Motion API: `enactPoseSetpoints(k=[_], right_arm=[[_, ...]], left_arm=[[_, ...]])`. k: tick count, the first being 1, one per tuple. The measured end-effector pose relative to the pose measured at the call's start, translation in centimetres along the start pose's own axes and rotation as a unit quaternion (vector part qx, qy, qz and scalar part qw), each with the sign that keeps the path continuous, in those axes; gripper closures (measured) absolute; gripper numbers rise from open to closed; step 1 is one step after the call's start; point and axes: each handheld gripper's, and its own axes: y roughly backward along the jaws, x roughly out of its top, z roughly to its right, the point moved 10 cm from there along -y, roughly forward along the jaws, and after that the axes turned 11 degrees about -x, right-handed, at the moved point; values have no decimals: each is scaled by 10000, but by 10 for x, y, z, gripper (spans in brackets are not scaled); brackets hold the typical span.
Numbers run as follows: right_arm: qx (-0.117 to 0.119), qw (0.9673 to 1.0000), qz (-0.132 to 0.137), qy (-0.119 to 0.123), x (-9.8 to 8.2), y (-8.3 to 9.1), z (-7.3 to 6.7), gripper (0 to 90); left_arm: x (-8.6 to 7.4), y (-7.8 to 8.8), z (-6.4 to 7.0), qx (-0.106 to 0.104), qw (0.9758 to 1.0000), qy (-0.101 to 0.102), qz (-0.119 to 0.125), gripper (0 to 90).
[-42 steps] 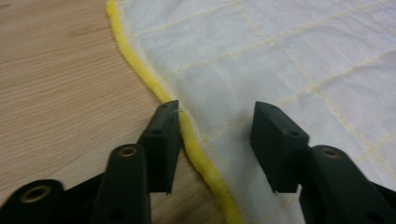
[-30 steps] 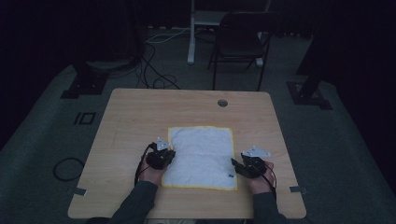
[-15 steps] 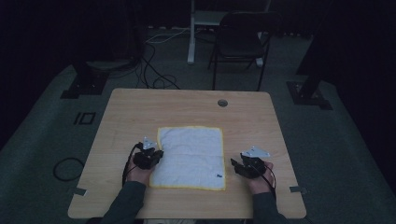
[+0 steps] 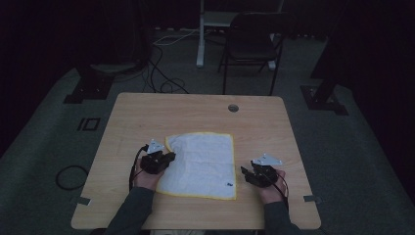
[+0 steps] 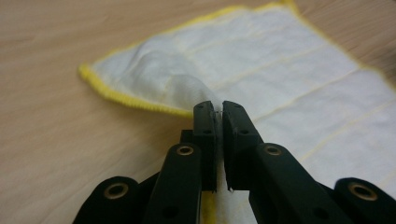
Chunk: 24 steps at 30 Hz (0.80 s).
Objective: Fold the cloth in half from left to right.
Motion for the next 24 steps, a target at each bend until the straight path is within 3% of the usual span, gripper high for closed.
enactPoseSetpoints(k=[10, 24], right_arm=[[-61, 10000, -17, 1, -1, -1, 2, 482], [-89, 10000, -19, -22, -2, -1, 4, 488]], left_arm=[[24, -8, 25, -309, 9991, -225, 161, 854], [48, -20, 52, -557, 9966, -554, 234, 858]])
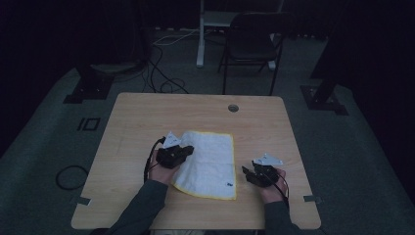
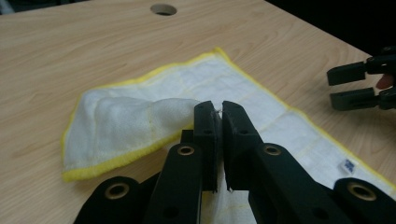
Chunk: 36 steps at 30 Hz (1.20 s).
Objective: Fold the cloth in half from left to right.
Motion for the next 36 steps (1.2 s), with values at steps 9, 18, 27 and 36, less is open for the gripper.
enactPoseSetpoints(k=[9, 18, 27, 36], right_arm=[[17, 10000, -24, 26, -1, -2, -1, 499], [125, 9999, -1, 73, -1, -1, -4, 522], [179, 9998, -13, 98, -2, -1, -6, 521], [174, 9998, -6, 84, -2, -2, -4, 514]], left_arm=[[10, -8, 10, -111, 9998, -145, -19, 859], [15, -18, 19, -208, 9994, -274, -69, 859], [18, -31, 26, -325, 9988, -331, -150, 858], [19, -46, 35, -431, 9978, -434, -251, 858]])
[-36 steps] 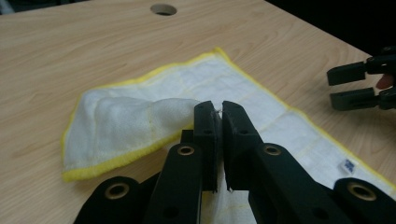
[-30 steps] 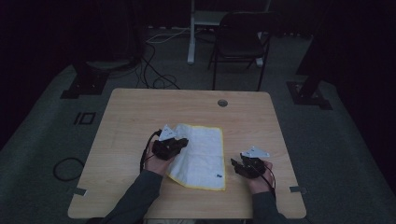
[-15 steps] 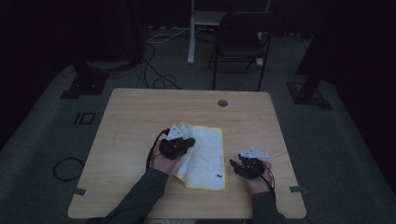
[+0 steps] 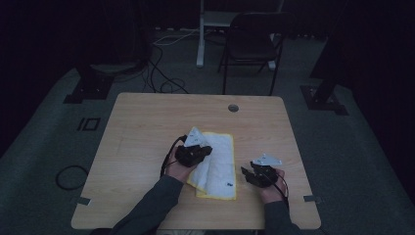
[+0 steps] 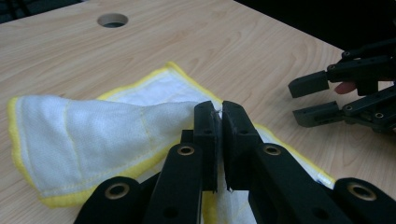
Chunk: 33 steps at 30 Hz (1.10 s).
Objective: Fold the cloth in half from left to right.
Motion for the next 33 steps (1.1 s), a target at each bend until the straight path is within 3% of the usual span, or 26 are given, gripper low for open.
enactPoseSetpoints(k=[14, 18, 29, 31, 33], right_arm=[[-34, 10000, -8, -31, -1, 0, 2, 509], [-32, 10000, -10, -31, -1, -1, 2, 509], [-33, 10000, -21, -24, -2, -1, 2, 509], [-33, 10000, -31, -16, -2, -1, 2, 509], [-29, 10000, -39, -10, -2, -1, 2, 509]], left_arm=[[-6, -34, 13, -240, 9992, -99, -309, 858], [-11, -45, 13, -286, 9989, -20, -376, 857], [-15, -67, 17, -382, 9976, -33, -580, 854], [-17, -69, 17, -453, 9970, 20, -630, 800], [-17, -66, 15, -369, 9975, 33, -596, 714]])
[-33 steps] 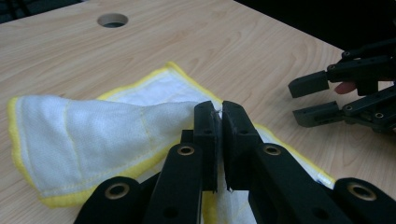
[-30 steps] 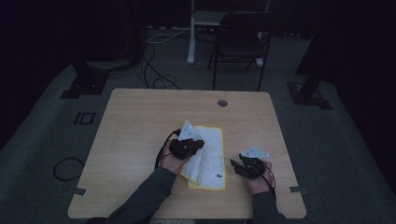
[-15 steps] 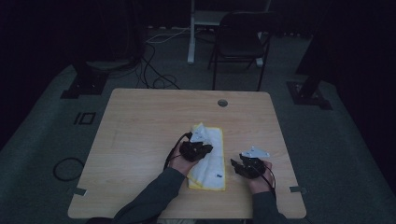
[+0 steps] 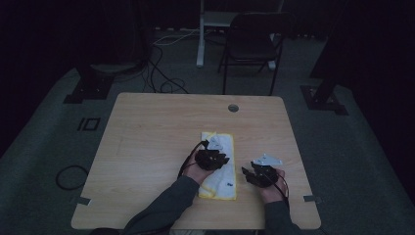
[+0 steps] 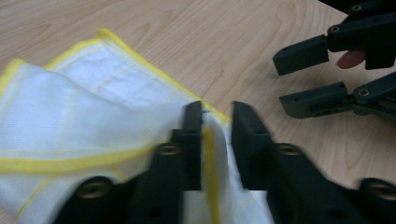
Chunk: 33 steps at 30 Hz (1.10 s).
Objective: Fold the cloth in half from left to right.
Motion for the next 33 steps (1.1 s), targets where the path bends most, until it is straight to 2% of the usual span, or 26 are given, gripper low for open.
enactPoseSetpoints(k=[4, 6, 10, 11, 14, 16, 17, 21, 22, 28, 33], right_arm=[[-1, 10000, 15, -3, 0, 0, 0, 509], [-2, 10000, 12, -1, 0, 0, 0, 509], [-7, 10000, 9, 4, 0, 0, 0, 509], [-9, 10000, 8, 14, 0, 0, 0, 509], [-8, 10000, 2, 4, 0, 0, -1, 509], [-6, 10000, 2, 10, 0, 0, -1, 509], [-3, 10000, -1, 10, 0, -1, -1, 509], [-4, 10000, -2, 17, 0, -1, -2, 507], [-4, 10000, -2, 17, 0, -1, -2, 507], [-4, 10000, 11, 38, 0, -1, -2, 507], [-2, 10000, 32, 14, 1, 0, -1, 507]], left_arm=[[0, 11, -2, 39, 9999, 73, 124, 699], [-3, 22, -2, 85, 9998, 83, 181, 703], [-10, 33, -3, 156, 9998, 38, 120, 724], [-20, 41, -2, 249, 9997, -11, 25, 736], [-34, 45, 0, 289, 9995, -51, -114, 750], [-39, 46, 2, 295, 9994, -58, -152, 753], [-47, 45, 5, 281, 9993, -76, -238, 753], [-59, 41, 10, 178, 9995, 5, -269, 752], [-59, 41, 10, 178, 9995, 5, -269, 752], [-62, 23, 35, -171, 9992, -122, -337, 740], [-63, 13, 47, -291, 9983, -261, -429, 730]])
